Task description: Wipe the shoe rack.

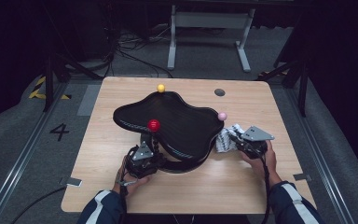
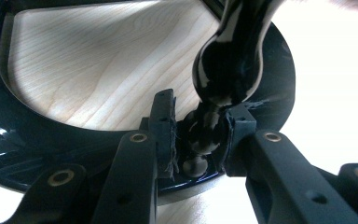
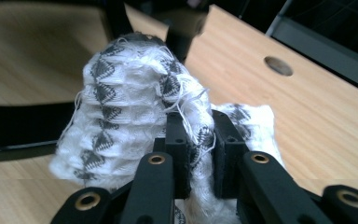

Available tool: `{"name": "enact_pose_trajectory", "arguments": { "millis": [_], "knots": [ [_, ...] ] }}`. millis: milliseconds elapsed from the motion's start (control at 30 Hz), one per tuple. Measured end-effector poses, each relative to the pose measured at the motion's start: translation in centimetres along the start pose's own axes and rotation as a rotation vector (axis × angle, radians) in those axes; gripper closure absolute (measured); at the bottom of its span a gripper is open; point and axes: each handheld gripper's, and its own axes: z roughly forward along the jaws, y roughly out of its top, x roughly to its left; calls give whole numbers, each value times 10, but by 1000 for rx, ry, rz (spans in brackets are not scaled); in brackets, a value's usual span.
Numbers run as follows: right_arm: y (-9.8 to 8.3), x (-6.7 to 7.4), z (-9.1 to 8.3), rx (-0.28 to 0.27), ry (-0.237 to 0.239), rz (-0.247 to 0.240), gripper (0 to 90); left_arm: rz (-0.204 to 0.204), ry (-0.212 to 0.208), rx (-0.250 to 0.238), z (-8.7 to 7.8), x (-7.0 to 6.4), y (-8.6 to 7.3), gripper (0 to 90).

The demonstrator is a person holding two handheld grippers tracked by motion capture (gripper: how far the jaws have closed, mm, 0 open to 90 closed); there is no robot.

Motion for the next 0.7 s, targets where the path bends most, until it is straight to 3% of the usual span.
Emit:
{"name": "enact_pose_trajectory", "arguments": {
  "millis": [267, 700],
  "knots": [
    [14, 1, -29, -85, 7, -8, 811, 0, 2, 0, 0, 0, 0, 712],
    [46, 30, -39, -198, 74, -68, 812, 8, 7, -1, 1, 0, 1, 718]
  ]
}}
